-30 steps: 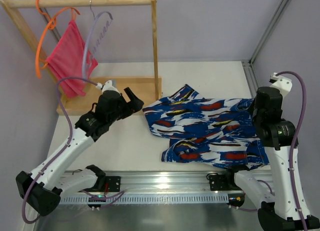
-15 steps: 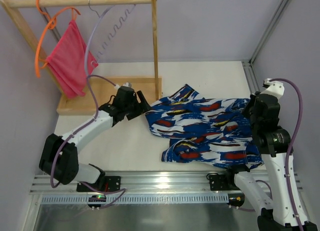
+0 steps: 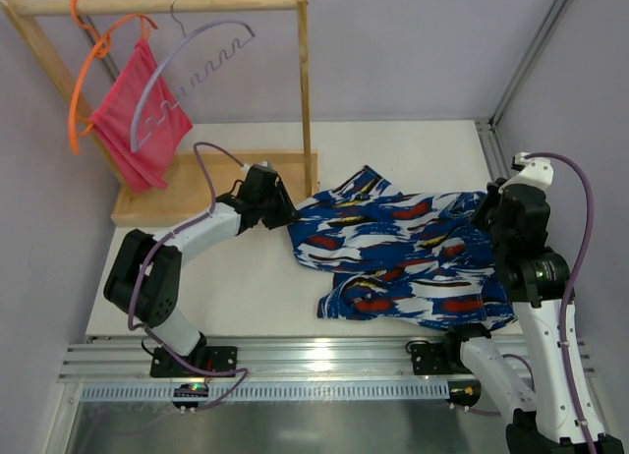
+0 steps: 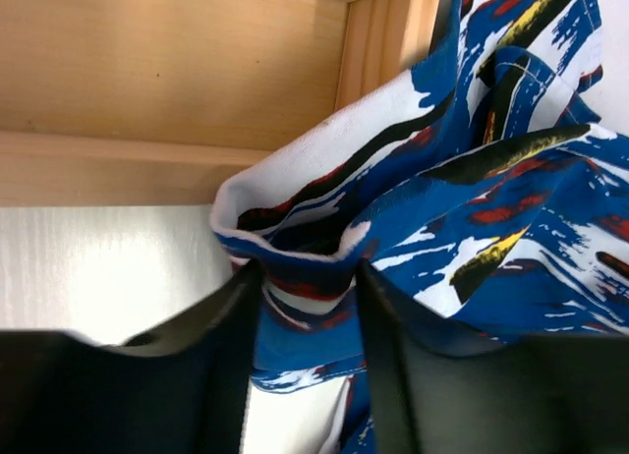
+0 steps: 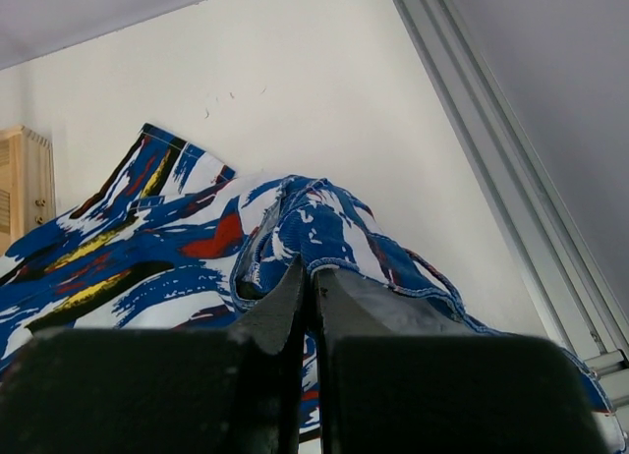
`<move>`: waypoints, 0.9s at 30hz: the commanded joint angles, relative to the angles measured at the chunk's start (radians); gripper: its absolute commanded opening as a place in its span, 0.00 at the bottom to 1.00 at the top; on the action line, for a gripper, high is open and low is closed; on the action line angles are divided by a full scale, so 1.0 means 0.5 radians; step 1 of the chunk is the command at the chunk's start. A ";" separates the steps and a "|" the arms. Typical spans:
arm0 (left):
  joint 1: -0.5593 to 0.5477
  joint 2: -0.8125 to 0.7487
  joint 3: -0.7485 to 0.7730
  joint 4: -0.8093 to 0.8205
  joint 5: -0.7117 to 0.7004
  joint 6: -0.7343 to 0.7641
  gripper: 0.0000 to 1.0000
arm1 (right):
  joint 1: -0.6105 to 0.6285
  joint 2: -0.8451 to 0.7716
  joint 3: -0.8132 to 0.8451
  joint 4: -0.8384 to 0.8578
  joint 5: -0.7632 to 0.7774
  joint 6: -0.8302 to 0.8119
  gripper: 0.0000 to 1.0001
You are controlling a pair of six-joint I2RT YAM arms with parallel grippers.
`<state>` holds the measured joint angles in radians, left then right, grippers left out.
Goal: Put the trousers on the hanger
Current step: Fold the trousers
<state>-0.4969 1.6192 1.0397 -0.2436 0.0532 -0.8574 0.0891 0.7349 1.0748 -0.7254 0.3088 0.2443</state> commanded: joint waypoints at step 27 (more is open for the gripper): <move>-0.003 -1.245 1.259 -1.804 -0.984 0.478 0.00 | -0.003 -0.154 0.753 -0.028 -0.001 -0.050 0.04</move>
<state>-0.4999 0.9081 1.6814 -0.9680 -0.4194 -0.6922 0.0895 0.6250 1.4475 -0.7757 0.2989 0.2344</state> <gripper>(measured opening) 0.020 0.045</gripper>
